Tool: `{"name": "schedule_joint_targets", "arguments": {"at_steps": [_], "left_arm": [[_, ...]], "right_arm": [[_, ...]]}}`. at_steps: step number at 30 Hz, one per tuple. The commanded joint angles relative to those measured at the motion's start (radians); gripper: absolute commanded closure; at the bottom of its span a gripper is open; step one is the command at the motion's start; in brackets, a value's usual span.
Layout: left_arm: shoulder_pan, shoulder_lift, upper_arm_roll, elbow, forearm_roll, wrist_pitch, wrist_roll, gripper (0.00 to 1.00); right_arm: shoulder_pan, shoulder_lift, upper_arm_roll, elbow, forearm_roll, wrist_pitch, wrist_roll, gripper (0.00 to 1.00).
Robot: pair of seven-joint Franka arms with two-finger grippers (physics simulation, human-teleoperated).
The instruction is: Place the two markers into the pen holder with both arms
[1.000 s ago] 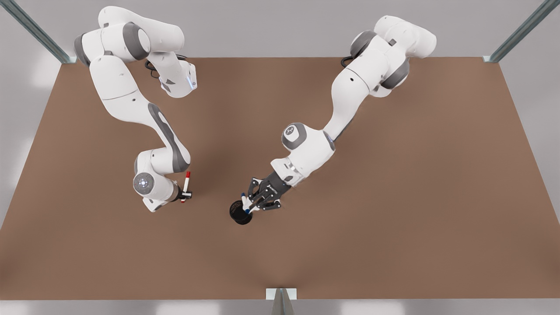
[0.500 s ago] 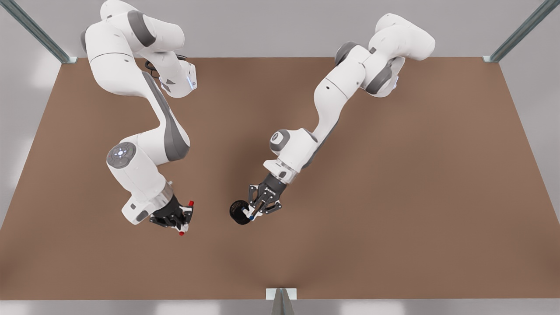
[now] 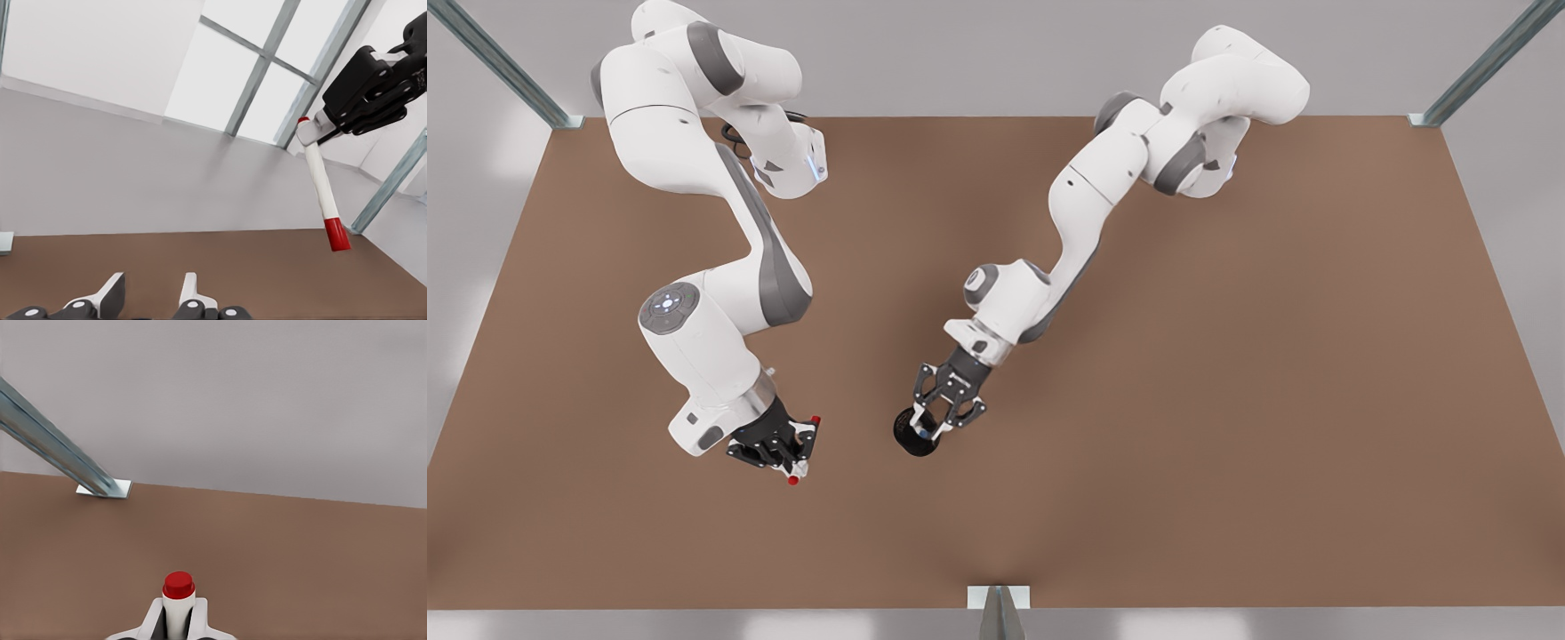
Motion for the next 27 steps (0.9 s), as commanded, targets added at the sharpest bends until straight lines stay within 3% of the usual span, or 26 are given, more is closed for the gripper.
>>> {"name": "schedule_joint_targets", "arguments": {"at_steps": [1,3,5,7,9,11,12,13,14,18,27], "left_arm": [[-0.004,0.0,0.006,-0.004,0.028,0.026,-0.042,0.0],[0.048,-0.042,0.004,-0.005,0.025,-0.031,-0.042,0.0],[0.224,-0.252,0.007,-0.062,-0.001,-0.615,-0.08,0.0],[0.27,-0.433,0.246,-0.119,0.079,-1.211,-0.138,0.0],[0.258,-0.542,0.627,-0.117,0.215,-1.936,-0.151,0.0],[0.25,-0.615,0.681,-0.117,0.468,-2.013,-0.098,0.0],[0.418,-0.733,0.441,-0.161,0.617,-2.01,-0.103,0.0],[0.655,-0.905,0.115,-0.348,0.781,-1.909,-0.138,0.0],[0.703,-1.056,0.069,-0.58,0.807,-1.761,-0.19,0.0],[0.695,-1.004,0.067,-0.528,0.797,-1.817,-0.279,0.0],[0.704,-0.968,0.072,-0.527,0.763,-1.801,-0.279,0.0]], "right_arm": [[0.0,-0.001,0.0,0.001,-0.014,-0.003,0.036,0.79],[0.001,-0.001,0.0,0.001,-0.014,-0.003,0.038,0.79],[0.015,-0.001,0.015,0.002,-0.015,-0.001,0.047,0.79],[0.06,-0.004,0.015,0.005,-0.018,0.0,0.05,0.79],[0.142,-0.006,0.014,0.01,-0.09,0.03,0.146,0.79],[0.186,0.011,0.011,0.021,-0.199,0.106,0.269,0.79],[0.201,0.039,0.008,0.051,-0.228,0.129,0.269,0.79],[0.213,0.054,0.003,0.059,-0.248,0.163,0.272,0.79],[0.215,0.071,-0.001,0.059,-0.268,0.212,0.272,0.79],[0.209,0.091,-0.005,-0.002,-0.296,0.358,0.275,0.79],[0.207,0.069,-0.003,-0.162,-0.296,0.49,0.291,0.79]]}}
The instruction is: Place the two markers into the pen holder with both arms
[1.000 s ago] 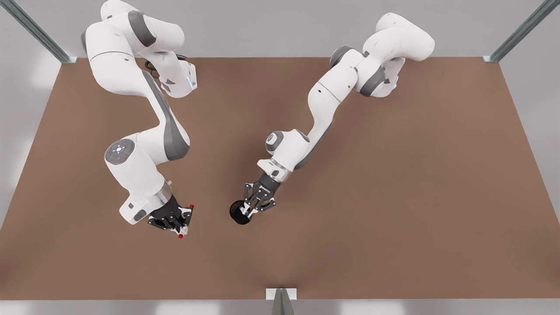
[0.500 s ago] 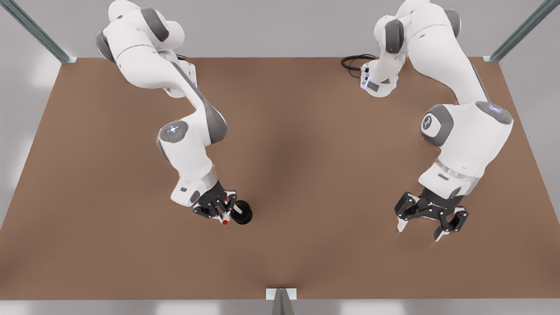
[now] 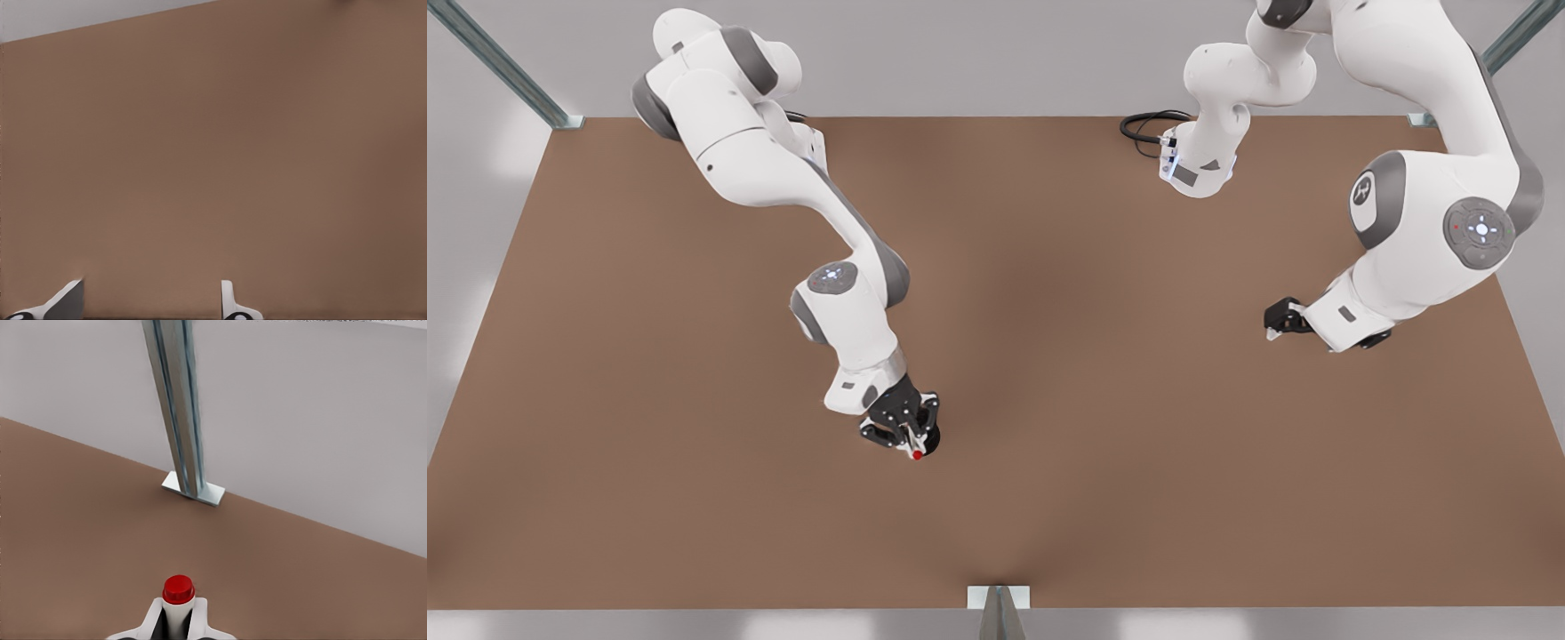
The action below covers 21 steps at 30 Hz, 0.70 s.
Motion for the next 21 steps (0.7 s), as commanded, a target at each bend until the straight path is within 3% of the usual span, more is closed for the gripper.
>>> {"name": "schedule_joint_targets", "arguments": {"at_steps": [1,8,9,10,17,18,20,21], "left_arm": [[0.002,0.0,0.007,0.001,0.019,-0.036,-0.111,0.0],[-0.001,0.0,0.01,0.001,0.017,-0.042,-0.111,0.0],[0.0,0.0,0.01,0.001,0.017,-0.042,-0.113,0.0],[-0.001,-0.001,0.01,0.001,0.019,-0.042,-0.111,0.0],[0.0,-0.003,0.013,0.001,0.019,-0.042,-0.11,0.0],[-0.001,-0.003,0.012,0.002,0.02,-0.039,-0.107,0.0],[-0.003,0.0,0.012,0.03,0.024,-0.045,-0.105,0.0],[-0.005,0.0,0.012,0.037,0.04,-0.045,-0.105,0.0]], "right_arm": [[0.001,0.016,-0.002,-0.006,-0.017,0.134,0.138,0.79],[-0.027,0.001,-0.002,-0.186,-0.048,0.298,0.138,0.79],[-0.034,-0.003,-0.002,-0.202,-0.048,0.312,0.138,0.73],[-0.039,-0.01,-0.002,-0.219,-0.048,0.312,0.138,0.0],[-0.037,-0.018,0.002,-0.173,-0.046,0.242,0.136,0.0],[-0.037,-0.044,0.012,-0.085,-0.046,0.054,0.133,0.0],[-0.05,-0.127,0.034,0.153,-0.04,-0.501,0.104,0.0],[-0.08,-0.168,0.031,0.169,0.016,-0.634,0.081,0.0]]}}
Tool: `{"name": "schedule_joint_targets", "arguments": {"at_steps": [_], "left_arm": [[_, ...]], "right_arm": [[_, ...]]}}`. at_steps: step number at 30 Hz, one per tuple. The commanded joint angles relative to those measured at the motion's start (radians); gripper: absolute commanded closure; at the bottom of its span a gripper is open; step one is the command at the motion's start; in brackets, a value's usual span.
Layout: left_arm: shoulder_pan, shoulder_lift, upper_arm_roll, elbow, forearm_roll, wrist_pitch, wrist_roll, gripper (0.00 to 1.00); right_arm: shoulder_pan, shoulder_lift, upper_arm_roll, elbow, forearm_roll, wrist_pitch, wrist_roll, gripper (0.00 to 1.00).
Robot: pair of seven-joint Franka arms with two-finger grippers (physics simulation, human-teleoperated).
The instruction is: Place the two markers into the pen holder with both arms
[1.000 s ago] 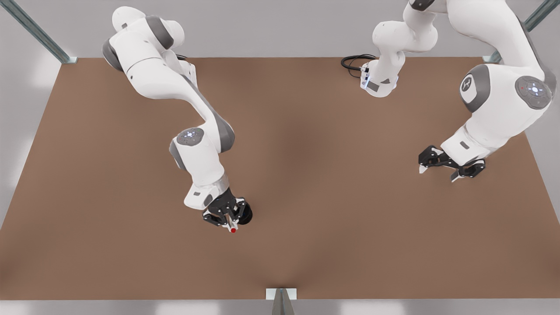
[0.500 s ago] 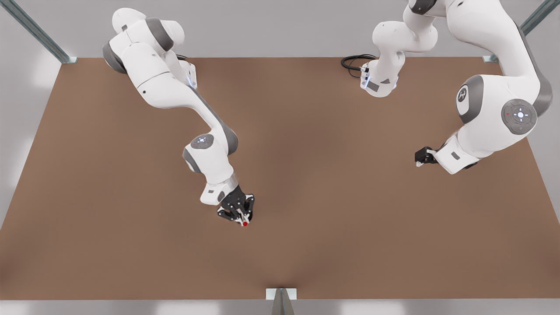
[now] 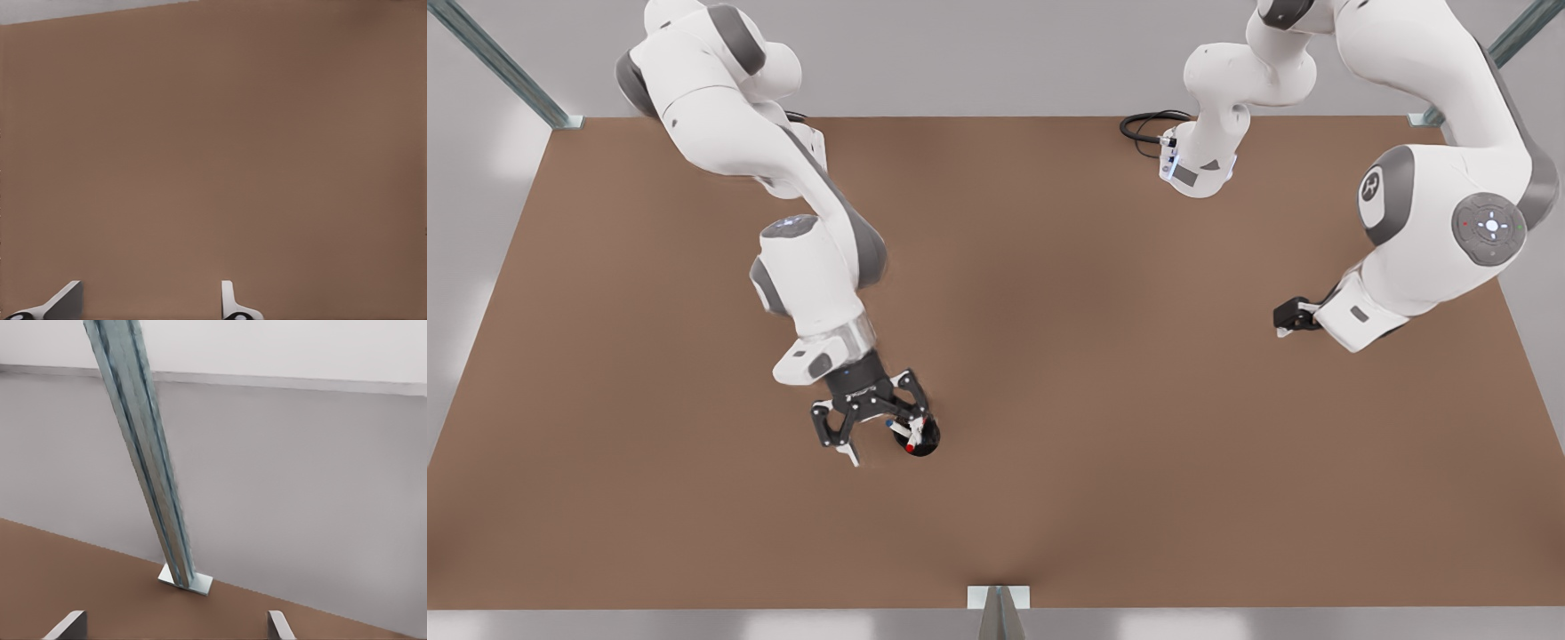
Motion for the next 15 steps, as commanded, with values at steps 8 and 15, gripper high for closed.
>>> {"name": "schedule_joint_targets", "arguments": {"at_steps": [8,15], "left_arm": [[-0.002,-0.001,-0.001,0.011,0.018,-0.006,-0.032,0.0],[-0.002,-0.001,-0.001,0.011,0.016,-0.013,-0.032,0.0]], "right_arm": [[0.015,-0.326,-0.417,-0.238,0.387,-0.923,-0.412,0.0],[0.028,-0.145,-0.394,0.072,0.393,-1.088,-0.397,0.0]]}}
